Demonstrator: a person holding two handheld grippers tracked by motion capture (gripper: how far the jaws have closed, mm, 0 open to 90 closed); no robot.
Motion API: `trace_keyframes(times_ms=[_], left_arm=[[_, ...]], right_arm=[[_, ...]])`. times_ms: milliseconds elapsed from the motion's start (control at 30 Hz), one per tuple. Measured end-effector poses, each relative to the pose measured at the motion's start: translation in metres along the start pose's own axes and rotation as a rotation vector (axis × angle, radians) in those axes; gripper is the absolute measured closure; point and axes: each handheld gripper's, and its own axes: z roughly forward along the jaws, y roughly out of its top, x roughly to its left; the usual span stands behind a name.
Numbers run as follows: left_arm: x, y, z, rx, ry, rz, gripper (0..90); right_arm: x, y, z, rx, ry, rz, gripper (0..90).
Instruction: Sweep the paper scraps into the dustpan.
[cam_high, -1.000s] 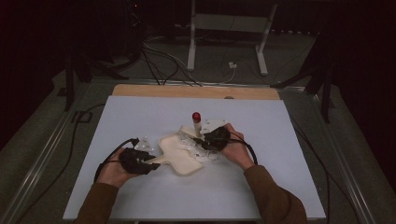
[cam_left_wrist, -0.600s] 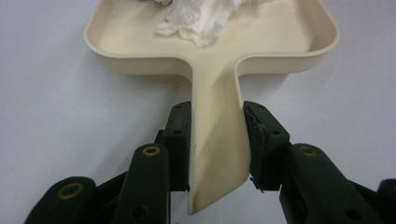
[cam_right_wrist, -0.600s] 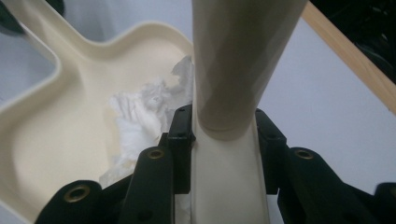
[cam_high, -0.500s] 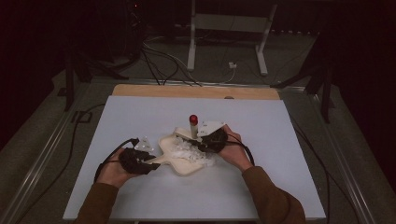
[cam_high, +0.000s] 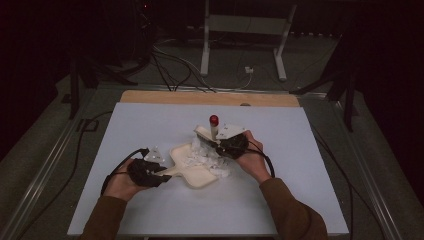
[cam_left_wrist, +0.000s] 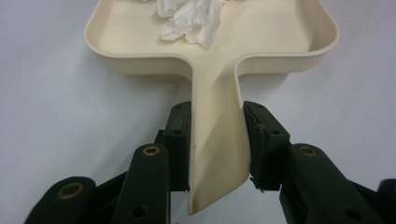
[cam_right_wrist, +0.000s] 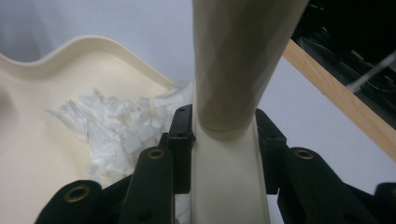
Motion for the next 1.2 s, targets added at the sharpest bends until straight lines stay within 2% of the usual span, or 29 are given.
trace_keyframes(times_ms=[133,200,300,433,500,633,767,967,1200], left_arm=[[0.000,0.000,0.000,0.000,-0.001,0.000,65.8],[0.000,0.000,0.000,-0.002,-0.001,-0.001,65.8],[0.000,0.000,0.000,-0.002,-0.002,0.000,65.8],[0.000,0.000,0.000,-0.001,-0.002,0.000,65.8],[0.000,0.000,0.000,-0.002,-0.003,0.000,65.8],[0.001,0.000,0.000,0.000,-0.003,0.000,65.8],[0.001,0.000,0.000,-0.002,-0.003,-0.001,65.8],[0.001,0.000,0.000,-0.001,-0.001,0.001,65.8],[0.000,0.001,0.001,-0.004,-0.001,0.003,65.8]], right_arm=[[-0.002,-0.002,0.002,0.022,-0.023,0.004,67.0],[-0.002,-0.002,0.003,0.034,-0.031,-0.009,67.0],[-0.002,-0.002,0.004,0.062,-0.069,-0.036,66.9],[-0.006,-0.002,0.002,0.058,-0.086,-0.027,66.9],[-0.007,-0.001,0.003,0.045,-0.076,-0.020,66.9],[-0.005,0.001,0.008,0.039,-0.063,-0.034,66.9],[0.000,0.003,0.019,0.071,-0.050,-0.065,66.9],[0.007,0.002,0.022,0.087,0.022,-0.077,66.9],[0.011,0.002,0.013,0.056,0.124,-0.080,66.9]])
